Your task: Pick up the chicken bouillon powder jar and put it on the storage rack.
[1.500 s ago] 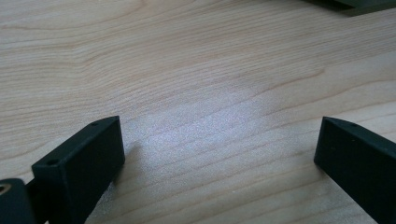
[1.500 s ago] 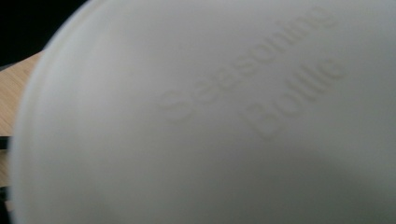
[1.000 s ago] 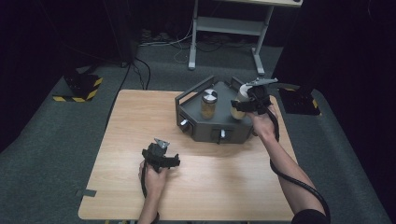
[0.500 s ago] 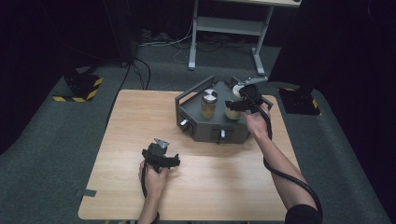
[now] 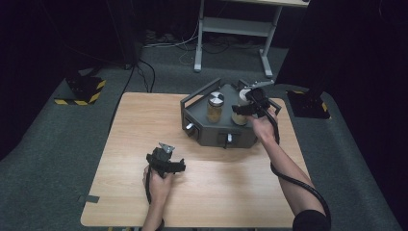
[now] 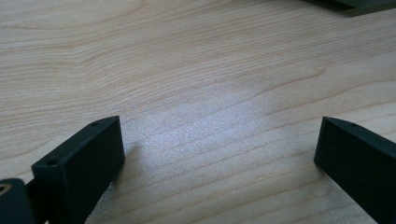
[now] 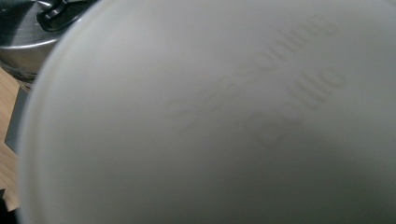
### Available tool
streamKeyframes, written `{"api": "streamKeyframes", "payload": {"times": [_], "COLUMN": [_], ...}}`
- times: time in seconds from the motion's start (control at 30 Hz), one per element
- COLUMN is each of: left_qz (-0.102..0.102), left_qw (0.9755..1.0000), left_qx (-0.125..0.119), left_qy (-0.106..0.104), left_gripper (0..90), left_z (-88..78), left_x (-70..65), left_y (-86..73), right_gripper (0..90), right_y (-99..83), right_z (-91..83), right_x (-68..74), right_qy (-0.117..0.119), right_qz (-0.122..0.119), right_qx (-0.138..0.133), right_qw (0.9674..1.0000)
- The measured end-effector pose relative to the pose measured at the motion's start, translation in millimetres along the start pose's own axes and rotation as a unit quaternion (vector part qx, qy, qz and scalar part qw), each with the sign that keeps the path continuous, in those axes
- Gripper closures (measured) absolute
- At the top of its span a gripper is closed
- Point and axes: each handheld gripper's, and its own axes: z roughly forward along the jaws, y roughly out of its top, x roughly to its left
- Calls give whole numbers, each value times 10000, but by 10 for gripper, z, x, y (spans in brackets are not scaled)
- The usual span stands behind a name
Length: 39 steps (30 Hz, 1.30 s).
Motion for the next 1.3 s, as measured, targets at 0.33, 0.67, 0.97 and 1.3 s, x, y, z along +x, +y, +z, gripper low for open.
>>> {"api": "streamKeyframes", "payload": {"times": [0.33, 0.67, 0.97, 1.3], "left_qz": [-10, 6, 0, 2], "left_qw": [10000, 10000, 10000, 10000], "left_qx": [-4, 8, 4, 2], "left_qy": [-2, 1, 1, 1], "left_gripper": [16, 16, 16, 16], "left_z": [2, 1, 1, 2], "left_x": [-1, 0, -1, -1], "left_y": [-1, 3, 2, 2], "right_gripper": [323, 322, 321, 321], "right_y": [-7, -75, -164, -178], "right_z": [12, 21, 28, 29], "right_x": [-27, -49, -49, -40], "right_qy": [22, 35, 35, 18], "right_qz": [51, 134, 177, 195], "right_qx": [6, -128, -291, -319], "right_qw": [10000, 9998, 9994, 9993]}}
